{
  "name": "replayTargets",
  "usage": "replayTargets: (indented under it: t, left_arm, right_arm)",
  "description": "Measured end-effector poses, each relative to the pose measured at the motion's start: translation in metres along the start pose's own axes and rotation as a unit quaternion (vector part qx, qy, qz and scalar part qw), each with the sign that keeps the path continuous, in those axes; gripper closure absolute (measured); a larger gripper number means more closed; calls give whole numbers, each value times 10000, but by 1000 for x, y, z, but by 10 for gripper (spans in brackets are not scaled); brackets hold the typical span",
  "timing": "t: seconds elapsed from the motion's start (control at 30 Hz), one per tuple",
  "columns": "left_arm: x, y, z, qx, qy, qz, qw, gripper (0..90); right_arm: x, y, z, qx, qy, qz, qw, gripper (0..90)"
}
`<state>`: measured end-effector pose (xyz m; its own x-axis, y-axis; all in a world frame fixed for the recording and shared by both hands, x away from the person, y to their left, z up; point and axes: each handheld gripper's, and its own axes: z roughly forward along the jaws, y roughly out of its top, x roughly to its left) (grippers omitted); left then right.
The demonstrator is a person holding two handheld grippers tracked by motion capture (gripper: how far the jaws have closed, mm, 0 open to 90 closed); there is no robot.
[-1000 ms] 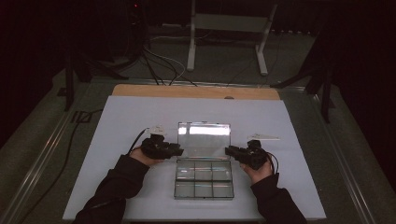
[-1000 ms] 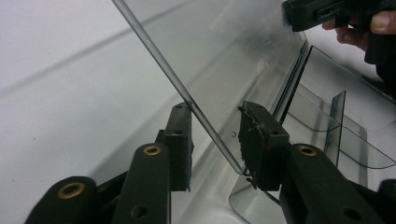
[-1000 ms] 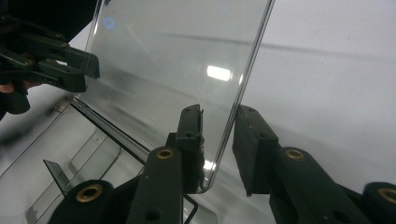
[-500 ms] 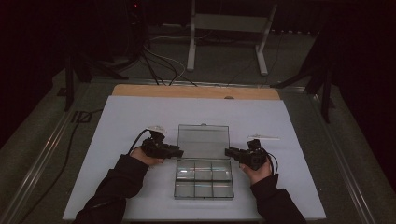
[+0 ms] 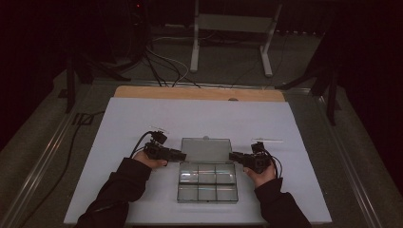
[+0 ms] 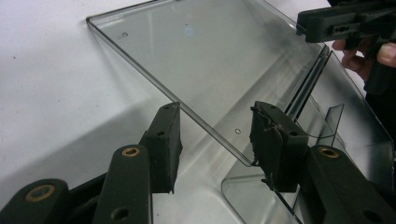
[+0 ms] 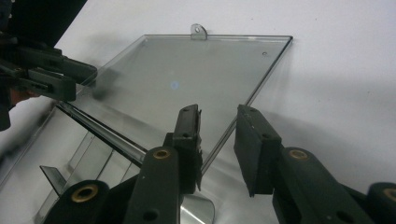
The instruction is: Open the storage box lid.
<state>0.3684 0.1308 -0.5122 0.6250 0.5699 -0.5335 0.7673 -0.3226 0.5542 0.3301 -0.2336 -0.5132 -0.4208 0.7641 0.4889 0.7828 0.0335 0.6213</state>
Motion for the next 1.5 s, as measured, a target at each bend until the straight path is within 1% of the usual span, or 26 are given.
replayTargets:
  t: [0.13, 0.2, 0.23, 0.27, 0.3, 0.33, 0.37, 0.4, 0.43, 0.47, 0.5, 0.57, 0.6, 0.63, 0.7, 0.77, 0.83, 0.9, 0.97, 1.03, 1.07, 1.17, 1.2, 1.3, 1.4, 1.5]
  left_arm:
    - [-2, 0, -1, -149, 77, 156, 9997, 491]
    - [-2, 0, -2, -175, 84, 158, 9997, 485]
    - [-4, 1, -5, -340, 44, 215, 9992, 485]
    - [-5, 1, -7, -386, 79, 273, 9989, 439]
    - [-6, 2, -8, -436, 84, 338, 9984, 428]
    - [-8, 2, -10, -557, 42, 415, 9976, 393]
    - [-10, 3, -11, -588, 41, 477, 9971, 364]
    - [-11, 2, -12, -606, 33, 586, 9964, 363]
    - [-15, 2, -14, -672, 70, 786, 9946, 351]
    - [-17, 2, -14, -724, 153, 893, 9932, 311]
    - [-19, 2, -15, -815, 165, 977, 9917, 278]
    - [-22, 3, -17, -889, 85, 1052, 9904, 212]
    - [-23, 3, -18, -938, 71, 1124, 9892, 179]
    - [-25, 2, -20, -1000, 118, 1261, 9869, 172]
    - [-27, 1, -21, -1021, 183, 1418, 9844, 134]
    - [-31, 1, -23, -924, 234, 1514, 9839, 46]
    - [-34, 0, -26, -994, 241, 1697, 9802, 27]
    - [-37, 1, -29, -968, 227, 1767, 9792, 27]
    - [-39, 1, -32, -1036, 230, 1826, 9774, 27]
    - [-39, 1, -32, -1036, 230, 1826, 9774, 27]
    - [-40, 1, -35, -1043, 259, 1873, 9764, 27]
    - [-40, 1, -40, -1117, 296, 1886, 9752, 27]
    - [-39, 1, -41, -1105, 296, 1902, 9750, 27]
    - [-40, 0, -46, -1160, 302, 2010, 9722, 26]
    - [-40, -1, -53, -1131, 297, 2044, 9719, 21]
    - [-40, -1, -60, -1198, 314, 2072, 9704, 21]
  right_arm:
    - [1, 0, -1, -32, 14, -29, 10000, 670]
    - [2, 0, -1, -42, 8, -68, 10000, 655]
    - [2, 0, -2, -70, -22, -133, 9999, 643]
    - [3, 0, -3, -139, -17, -234, 9996, 592]
    - [3, 0, -3, -235, 19, -342, 9991, 571]
    - [3, 0, -4, -324, 47, -415, 9986, 525]
    - [4, -1, -5, -423, 89, -521, 9977, 483]
    - [6, 0, -5, -418, 106, -537, 9976, 456]
    - [6, 0, -6, -436, 149, -552, 9974, 420]
    - [7, 1, -6, -502, 228, -600, 9967, 384]
    - [9, 1, -7, -488, 241, -611, 9966, 350]
    - [11, 2, -5, -255, 256, -600, 9975, 282]
    - [11, 2, -4, -284, 316, -653, 9970, 267]
    - [12, 1, -5, -339, 334, -707, 9964, 260]
    - [13, -1, -7, -399, 429, -846, 9947, 196]
    - [14, -1, -11, -504, 484, -923, 9933, 188]
    - [14, -1, -16, -619, 491, -993, 9919, 185]
    - [14, -1, -20, -640, 461, -1089, 9909, 170]
    - [13, -2, -22, -641, 429, -1100, 9909, 153]
    - [12, -2, -24, -650, 407, -1099, 9910, 145]
    - [11, -3, -27, -689, 452, -1057, 9910, 124]
    - [9, -3, -31, -764, 502, -964, 9911, 26]
    - [9, -3, -32, -786, 497, -959, 9910, 21]
    - [8, -3, -35, -813, 442, -970, 9910, 20]
    - [7, -4, -36, -801, 425, -953, 9913, 20]
    - [6, -5, -38, -815, 427, -949, 9912, 20]
